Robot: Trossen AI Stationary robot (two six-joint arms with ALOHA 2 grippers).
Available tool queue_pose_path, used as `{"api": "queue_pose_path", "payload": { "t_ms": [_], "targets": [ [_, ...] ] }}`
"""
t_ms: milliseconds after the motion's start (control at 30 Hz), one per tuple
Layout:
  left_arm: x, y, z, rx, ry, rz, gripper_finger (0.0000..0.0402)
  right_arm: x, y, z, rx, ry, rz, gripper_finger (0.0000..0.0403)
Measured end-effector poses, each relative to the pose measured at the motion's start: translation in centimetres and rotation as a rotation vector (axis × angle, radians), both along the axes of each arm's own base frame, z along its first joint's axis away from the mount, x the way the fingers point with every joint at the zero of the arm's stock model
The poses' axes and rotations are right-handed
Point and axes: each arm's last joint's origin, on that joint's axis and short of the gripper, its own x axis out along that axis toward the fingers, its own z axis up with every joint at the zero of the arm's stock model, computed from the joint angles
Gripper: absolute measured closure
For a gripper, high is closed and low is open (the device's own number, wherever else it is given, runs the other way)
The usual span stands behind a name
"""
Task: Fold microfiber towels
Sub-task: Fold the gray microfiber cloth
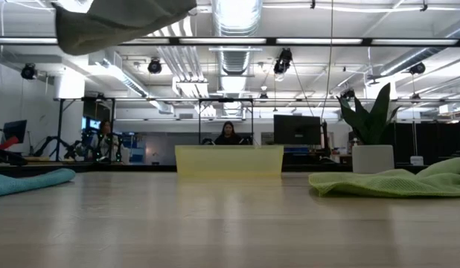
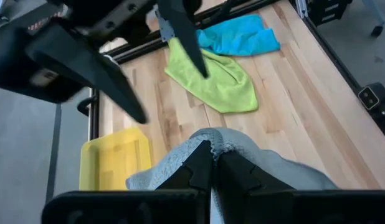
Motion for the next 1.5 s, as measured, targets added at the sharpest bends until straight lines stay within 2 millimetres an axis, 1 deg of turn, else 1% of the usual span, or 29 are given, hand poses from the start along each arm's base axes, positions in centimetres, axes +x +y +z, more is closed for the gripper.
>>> {"api": "queue_pose_path", "payload": {
  "t_ms": [100,167,233,367,467,567,667,800,933,1233,1367,1500],
  "targets": [
    [0.1,0.0,-0.1,0.009,0.003,-0.007,0.0402,0.0,0.0,0.4,-0.013,-0.016,-0.003,0.0193],
    [0.4,-0.1,-0.1,0.024,0.004,-0.018,0.0402,0.2,-0.1,0.3,-0.005,-0.009,-0.004,0.0193],
    [0.7,-0.1,-0.2,0.051,0.004,-0.023,0.0402,0.7,-0.1,-0.2,0.018,0.013,0.007,0.0193],
    [1.5,-0.1,-0.3,0.079,-0.006,-0.022,0.0402,1.8,0.4,-1.0,0.069,0.045,0.068,0.0193],
    [1.8,-0.1,-0.6,0.086,0.014,-0.017,0.0402,1.9,0.7,-0.8,0.096,0.057,0.076,0.0193],
    [1.4,0.0,-0.7,0.092,0.039,-0.018,0.0402,1.9,0.7,-0.4,0.097,0.043,0.081,0.0194],
    [1.2,0.1,-0.6,0.114,0.035,0.003,0.0402,1.7,0.7,-0.1,0.107,0.065,0.079,0.0194],
    [1.1,0.4,-0.2,0.155,0.007,0.005,0.0402,1.7,0.7,-1.0,0.096,0.113,0.080,0.0194],
    [1.1,0.5,0.2,0.156,-0.025,0.010,0.0402,1.9,0.6,-2.0,0.103,0.148,0.070,0.0194],
    [1.2,0.5,0.1,0.160,-0.023,0.005,0.0402,1.8,0.6,-1.3,0.106,0.116,0.070,0.0194],
    [1.1,0.6,0.1,0.194,-0.021,0.008,0.0402,1.8,0.7,-1.5,0.140,0.137,0.075,0.0194],
    [1.1,1.0,0.0,0.215,-0.003,0.041,0.0402,1.8,1.4,-1.8,0.158,0.166,0.109,0.0194]
  ]
}}
